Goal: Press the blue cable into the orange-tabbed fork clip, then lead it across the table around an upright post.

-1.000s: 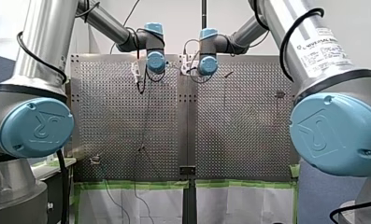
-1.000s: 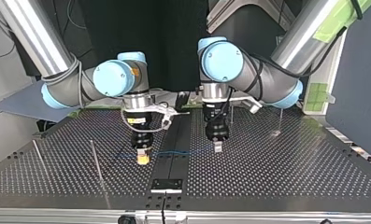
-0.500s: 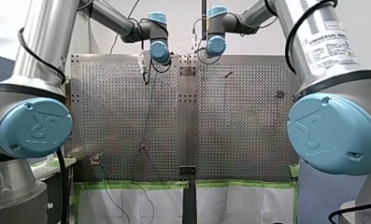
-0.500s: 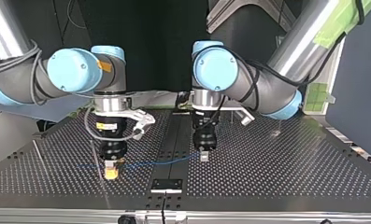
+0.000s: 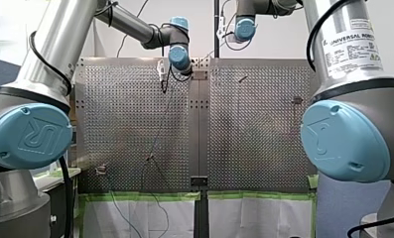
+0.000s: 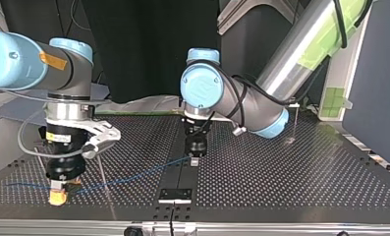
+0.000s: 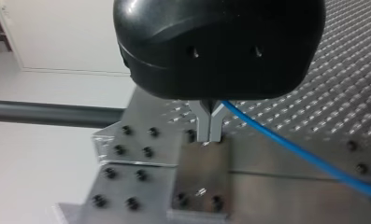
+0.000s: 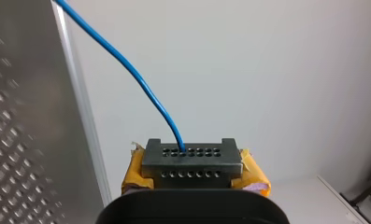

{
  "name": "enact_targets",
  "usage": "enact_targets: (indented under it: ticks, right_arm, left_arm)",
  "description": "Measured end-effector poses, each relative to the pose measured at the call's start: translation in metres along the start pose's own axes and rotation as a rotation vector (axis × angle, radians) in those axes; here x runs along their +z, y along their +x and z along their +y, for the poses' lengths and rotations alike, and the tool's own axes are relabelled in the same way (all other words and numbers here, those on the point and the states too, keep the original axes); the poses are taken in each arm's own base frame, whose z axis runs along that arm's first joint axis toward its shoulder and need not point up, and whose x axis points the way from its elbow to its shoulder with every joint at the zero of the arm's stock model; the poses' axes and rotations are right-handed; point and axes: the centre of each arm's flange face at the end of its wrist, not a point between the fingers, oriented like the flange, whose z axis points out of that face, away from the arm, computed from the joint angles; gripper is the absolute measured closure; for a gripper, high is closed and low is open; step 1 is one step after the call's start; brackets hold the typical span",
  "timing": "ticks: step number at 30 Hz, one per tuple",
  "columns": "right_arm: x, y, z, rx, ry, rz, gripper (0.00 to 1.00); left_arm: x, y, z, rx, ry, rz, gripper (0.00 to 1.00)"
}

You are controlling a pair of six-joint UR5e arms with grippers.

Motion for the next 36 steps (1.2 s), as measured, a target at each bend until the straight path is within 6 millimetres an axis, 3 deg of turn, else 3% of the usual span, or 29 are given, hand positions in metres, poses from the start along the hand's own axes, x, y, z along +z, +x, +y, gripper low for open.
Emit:
enact_targets:
  ticks: [5,19,30,36]
  right_arm:
    - [0.001,0.001,0.009,-0.009,-0.014,-0.004,1.00]
    - [0.000,-0.024,0.026,-0.025,-0.041,-0.050,1.00]
    - [-0.002,-0.046,0.048,-0.031,-0.075,-0.093,1.00]
    - [-0.001,-0.054,0.059,-0.011,-0.091,-0.107,1.00]
  left_arm:
    - [0.004,0.011,-0.015,-0.003,0.013,0.040,1.00]
    - [0.015,0.039,-0.053,-0.045,0.056,0.134,1.00]
    - [0.032,0.010,-0.062,-0.132,0.062,0.067,1.00]
    - [0.037,0.020,-0.079,-0.136,0.105,0.100,1.00]
